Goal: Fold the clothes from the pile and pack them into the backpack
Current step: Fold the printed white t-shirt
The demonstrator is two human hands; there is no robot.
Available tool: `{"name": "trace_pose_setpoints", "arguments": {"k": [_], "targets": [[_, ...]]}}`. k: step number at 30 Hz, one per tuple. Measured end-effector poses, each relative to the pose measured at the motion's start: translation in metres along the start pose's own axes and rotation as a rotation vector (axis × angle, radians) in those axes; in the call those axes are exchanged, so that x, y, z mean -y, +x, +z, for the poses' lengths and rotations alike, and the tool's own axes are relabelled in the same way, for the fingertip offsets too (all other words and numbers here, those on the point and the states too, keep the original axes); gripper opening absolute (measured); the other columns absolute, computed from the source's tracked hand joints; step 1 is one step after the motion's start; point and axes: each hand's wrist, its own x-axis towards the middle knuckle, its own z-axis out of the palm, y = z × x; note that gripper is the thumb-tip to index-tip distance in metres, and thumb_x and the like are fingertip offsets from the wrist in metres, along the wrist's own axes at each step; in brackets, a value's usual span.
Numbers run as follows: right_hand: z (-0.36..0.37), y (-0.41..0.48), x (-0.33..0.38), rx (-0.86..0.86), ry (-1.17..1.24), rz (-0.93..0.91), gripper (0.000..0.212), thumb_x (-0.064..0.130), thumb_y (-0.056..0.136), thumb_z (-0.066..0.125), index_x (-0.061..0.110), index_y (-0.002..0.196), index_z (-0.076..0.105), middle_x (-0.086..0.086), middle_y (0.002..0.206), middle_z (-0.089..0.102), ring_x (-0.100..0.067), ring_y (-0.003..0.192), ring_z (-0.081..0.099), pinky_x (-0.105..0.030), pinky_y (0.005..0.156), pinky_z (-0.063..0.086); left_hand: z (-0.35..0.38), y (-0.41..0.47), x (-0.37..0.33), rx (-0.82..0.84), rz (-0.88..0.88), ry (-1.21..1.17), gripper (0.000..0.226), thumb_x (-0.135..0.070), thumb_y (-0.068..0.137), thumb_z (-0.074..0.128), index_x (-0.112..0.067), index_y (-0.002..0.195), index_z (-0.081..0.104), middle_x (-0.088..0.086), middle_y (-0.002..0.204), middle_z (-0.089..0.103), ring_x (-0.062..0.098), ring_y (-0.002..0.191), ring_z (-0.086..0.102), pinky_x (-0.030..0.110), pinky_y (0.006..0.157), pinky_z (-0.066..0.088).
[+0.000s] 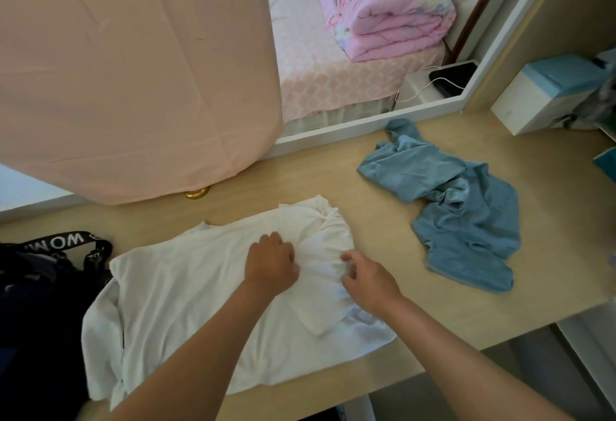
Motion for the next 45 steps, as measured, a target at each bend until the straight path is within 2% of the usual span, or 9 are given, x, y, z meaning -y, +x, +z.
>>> {"name": "trace_pose_setpoints", "arguments": {"k": [4, 7, 10, 16, 21, 27, 33, 39, 45], "targets": [[0.005, 0.006, -0.004, -0.229, -0.008, 0.058, 0.027, 0.033, 0.091, 0.059, 0.024, 0.116, 0.052, 0.003, 0.11, 0.055, -0.019, 0.094, 0.057, -0.034, 0.076, 0.049, -0.009, 0.038, -0.041, -0.244, 0.431, -0.089, 0.028, -0.005, 0.081, 0.055, -0.015, 0.104, 0.067, 0.005, 0.104, 0.062, 0.029, 0.093, 0.058, 0.039, 0.073, 0.047], [0.009, 0.008, -0.012, -0.18, -0.027, 0.125, 0.033, 0.039, 0.088, 0.061, 0.022, 0.115, 0.054, 0.001, 0.109, 0.057, -0.024, 0.098, 0.059, -0.037, 0.079, 0.049, -0.01, 0.063, -0.069, -0.044, 0.769, 0.112, 0.052, 0.001, 0.089, 0.05, -0.019, 0.137, 0.052, 0.005, 0.144, 0.048, 0.025, 0.131, 0.044, 0.04, 0.102, 0.041], [0.007, 0.008, -0.016, -0.129, -0.082, 0.144, 0.036, 0.045, 0.084, 0.064, 0.025, 0.113, 0.055, 0.005, 0.105, 0.061, -0.021, 0.097, 0.062, -0.035, 0.079, 0.05, -0.009, 0.08, -0.073, 0.013, 0.821, 0.498, 0.047, -0.013, 0.097, 0.045, -0.025, 0.143, 0.043, 0.003, 0.143, 0.046, 0.024, 0.128, 0.044, 0.036, 0.103, 0.033], [-0.011, 0.006, 0.005, -0.017, -0.137, 0.062, 0.021, 0.043, 0.078, 0.063, 0.026, 0.077, 0.05, 0.005, 0.089, 0.056, -0.018, 0.082, 0.056, -0.031, 0.065, 0.043, -0.04, 0.078, -0.04, -0.168, 0.735, 0.465, 0.024, -0.009, 0.081, 0.053, -0.022, 0.098, 0.064, 0.0, 0.096, 0.058, 0.022, 0.089, 0.052, 0.034, 0.083, 0.037], [-0.016, -0.004, 0.061, 0.183, -0.007, 0.012, 0.013, 0.027, 0.076, 0.063, 0.018, 0.077, 0.054, 0.005, 0.081, 0.059, -0.016, 0.074, 0.056, -0.027, 0.058, 0.041, -0.051, 0.04, 0.024, -0.331, 0.585, 0.187, 0.018, -0.004, 0.073, 0.067, -0.015, 0.087, 0.061, 0.003, 0.096, 0.058, 0.023, 0.062, 0.05, 0.032, 0.045, 0.039], [0.029, -0.035, 0.128, 0.652, 0.218, 0.005, 0.022, 0.027, 0.086, 0.073, 0.018, 0.099, 0.057, -0.008, 0.101, 0.064, -0.023, 0.077, 0.069, -0.031, 0.052, 0.055, -0.028, -0.03, 0.117, -0.247, 0.239, 0.165, 0.043, -0.002, 0.076, 0.068, -0.017, 0.116, 0.066, 0.01, 0.124, 0.056, 0.032, 0.096, 0.06, 0.04, 0.071, 0.053], [0.075, -0.023, 0.114, 0.111, -0.293, -0.517, 0.029, 0.016, 0.091, 0.053, 0.025, 0.116, 0.065, 0.001, 0.128, 0.055, -0.022, 0.123, 0.05, -0.032, 0.1, 0.043, 0.021, -0.095, 0.118, -0.197, -0.033, -0.065, 0.054, -0.012, 0.085, 0.052, -0.025, 0.138, 0.051, 0.006, 0.139, 0.05, 0.03, 0.111, 0.059, 0.041, 0.083, 0.05], [0.095, -0.009, 0.089, 0.246, -0.642, -0.608, 0.072, 0.036, 0.096, 0.05, 0.029, 0.158, 0.014, 0.0, 0.166, -0.011, -0.02, 0.152, -0.013, -0.046, 0.122, 0.0, 0.049, -0.117, 0.105, 0.029, -0.091, -0.117, 0.055, -0.051, 0.095, 0.029, -0.032, 0.146, 0.04, 0.005, 0.154, 0.035, 0.033, 0.139, 0.035, 0.048, 0.107, 0.033], [0.092, 0.0, 0.088, 0.171, -0.477, -0.63, 0.068, 0.038, 0.089, 0.057, 0.032, 0.152, 0.03, 0.001, 0.166, 0.004, -0.016, 0.153, -0.003, -0.044, 0.123, 0.01, 0.015, -0.068, 0.11, -0.082, -0.327, -0.623, 0.044, -0.036, 0.098, 0.049, -0.016, 0.136, 0.046, 0.005, 0.12, 0.062, 0.025, 0.112, 0.058, 0.036, 0.092, 0.045]]}}
